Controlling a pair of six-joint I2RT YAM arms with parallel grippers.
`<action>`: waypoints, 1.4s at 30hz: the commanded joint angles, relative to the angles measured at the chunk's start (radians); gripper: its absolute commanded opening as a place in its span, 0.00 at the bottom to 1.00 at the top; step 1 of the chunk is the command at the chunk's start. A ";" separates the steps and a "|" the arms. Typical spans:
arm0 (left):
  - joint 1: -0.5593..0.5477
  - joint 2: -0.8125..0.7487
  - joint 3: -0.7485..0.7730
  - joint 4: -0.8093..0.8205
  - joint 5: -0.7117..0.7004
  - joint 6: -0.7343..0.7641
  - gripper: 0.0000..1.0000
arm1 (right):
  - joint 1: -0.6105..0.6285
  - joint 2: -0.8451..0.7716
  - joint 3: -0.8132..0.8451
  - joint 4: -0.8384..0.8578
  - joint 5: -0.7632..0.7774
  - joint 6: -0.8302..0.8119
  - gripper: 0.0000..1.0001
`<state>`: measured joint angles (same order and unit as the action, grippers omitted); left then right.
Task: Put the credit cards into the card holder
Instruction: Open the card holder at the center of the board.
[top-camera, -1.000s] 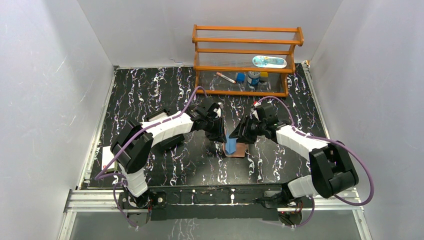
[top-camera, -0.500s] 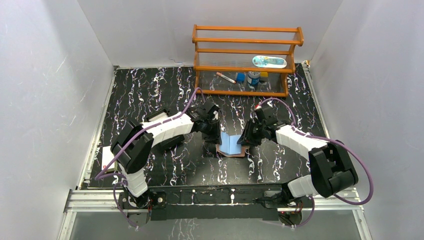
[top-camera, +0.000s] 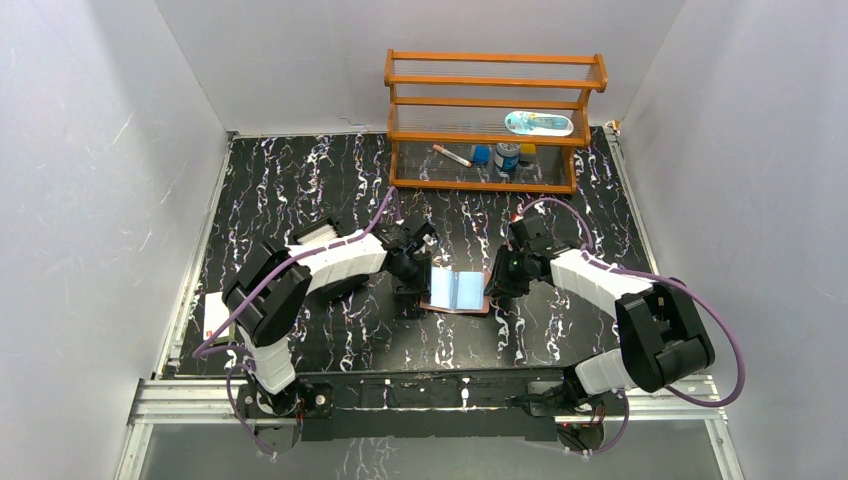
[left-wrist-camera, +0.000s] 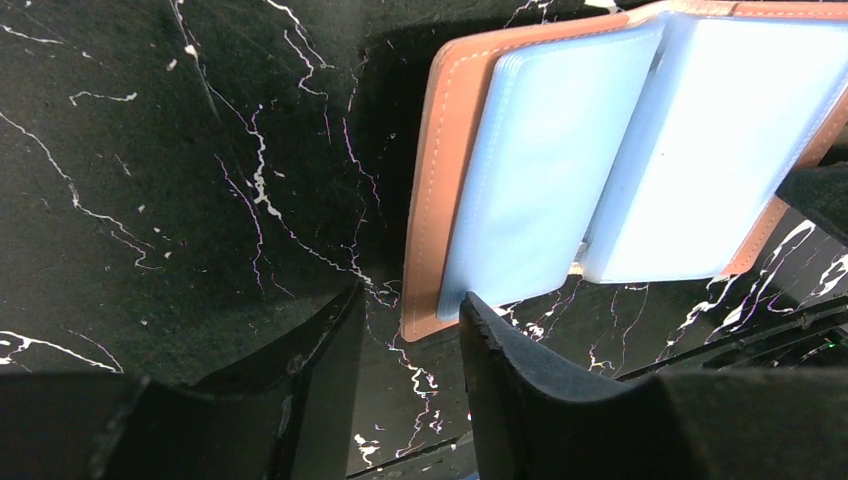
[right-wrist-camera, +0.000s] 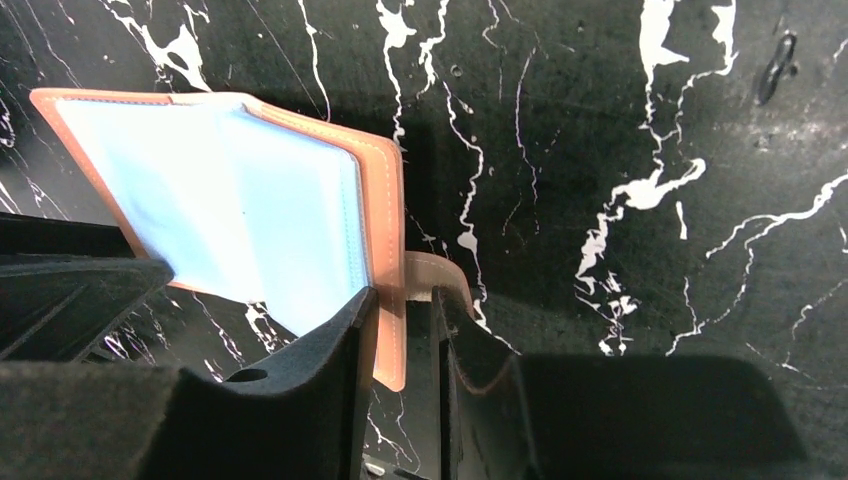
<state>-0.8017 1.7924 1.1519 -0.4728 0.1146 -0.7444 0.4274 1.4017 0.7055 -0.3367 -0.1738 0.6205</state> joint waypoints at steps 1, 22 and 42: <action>-0.005 -0.026 0.022 -0.031 -0.012 0.001 0.39 | 0.002 -0.045 0.068 -0.070 -0.004 -0.015 0.34; -0.005 -0.013 0.033 0.025 0.070 -0.011 0.35 | 0.159 -0.016 0.248 0.108 -0.164 0.176 0.28; -0.005 0.012 0.098 0.210 0.219 -0.015 0.35 | 0.157 -0.176 0.160 -0.047 0.104 0.094 0.28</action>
<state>-0.8017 1.7943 1.2240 -0.3210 0.2634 -0.7528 0.5892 1.2972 0.8703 -0.3664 -0.1375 0.7303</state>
